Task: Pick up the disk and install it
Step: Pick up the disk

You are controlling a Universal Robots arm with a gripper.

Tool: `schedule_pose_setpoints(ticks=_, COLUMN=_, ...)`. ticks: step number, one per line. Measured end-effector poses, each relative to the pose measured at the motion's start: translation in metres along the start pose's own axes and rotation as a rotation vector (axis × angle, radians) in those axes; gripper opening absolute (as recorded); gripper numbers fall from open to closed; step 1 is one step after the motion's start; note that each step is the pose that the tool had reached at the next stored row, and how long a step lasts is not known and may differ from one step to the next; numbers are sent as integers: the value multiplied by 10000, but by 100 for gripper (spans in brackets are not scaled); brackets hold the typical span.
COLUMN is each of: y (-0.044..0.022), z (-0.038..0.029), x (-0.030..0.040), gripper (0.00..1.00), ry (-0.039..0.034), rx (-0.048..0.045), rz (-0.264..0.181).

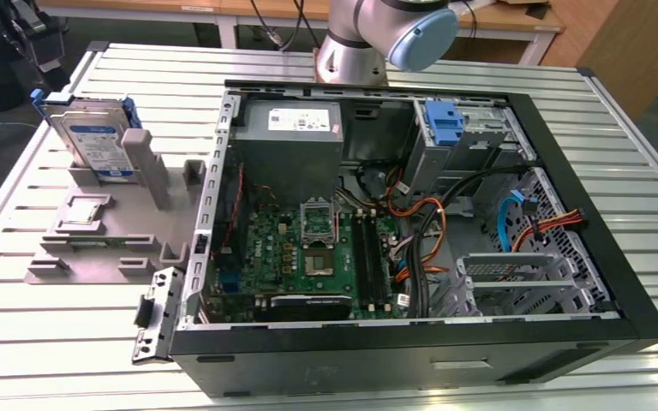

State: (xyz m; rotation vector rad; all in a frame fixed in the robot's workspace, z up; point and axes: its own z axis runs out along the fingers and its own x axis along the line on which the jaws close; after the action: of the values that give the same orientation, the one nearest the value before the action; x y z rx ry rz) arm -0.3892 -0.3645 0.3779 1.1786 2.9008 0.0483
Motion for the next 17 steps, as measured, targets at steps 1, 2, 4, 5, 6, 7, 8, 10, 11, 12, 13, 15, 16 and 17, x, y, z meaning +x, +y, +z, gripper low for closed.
schedule_pose_setpoints(ticks=1, y=0, z=0, x=1, gripper=10, ry=-3, rx=2, rz=169)
schedule_pose_setpoints(ticks=2, y=0, z=0, x=1, gripper=10, ry=-6, rx=3, rz=326)
schedule_pose_setpoints(ticks=4, y=0, z=1, x=0, gripper=10, ry=-10, rx=9, rz=629)
schedule_pose_setpoints(ticks=5, y=0, z=1, x=0, gripper=10, ry=-11, rx=12, rz=763)
schedule_pose_setpoints(ticks=6, y=0, z=1, x=1, gripper=10, ry=-14, rx=14, rz=900)
schedule_pose_setpoints(ticks=7, y=0, z=1, x=1, gripper=10, ry=-16, rx=16, rz=1042)
schedule_pose_setpoints(ticks=8, y=0, z=1, x=1, gripper=10, ry=-18, rx=17, rz=1175)
schedule_pose_setpoints(ticks=10, y=0, z=2, x=1, gripper=10, ry=-26, rx=17, rz=1457)
schedule_pose_setpoints(ticks=11, y=0, z=2, x=1, gripper=10, ry=-29, rx=18, rz=1605)
schedule_pose_setpoints(ticks=12, y=0, z=2, x=1, gripper=10, ry=-33, rx=18, rz=1753)
schedule_pose_setpoints(ticks=13, y=0, z=2, x=1, gripper=10, ry=-37, rx=19, rz=1902)
schedule_pose_setpoints(ticks=15, y=1, z=3, x=1, gripper=10, ry=-43, rx=20, rz=2180)
schedule_pose_setpoints(ticks=16, y=1, z=3, x=1, gripper=10, ry=-47, rx=22, rz=2311)
schedule_pose_setpoints(ticks=17, y=1, z=4, x=2, gripper=10, ry=-49, rx=23, rz=2435)
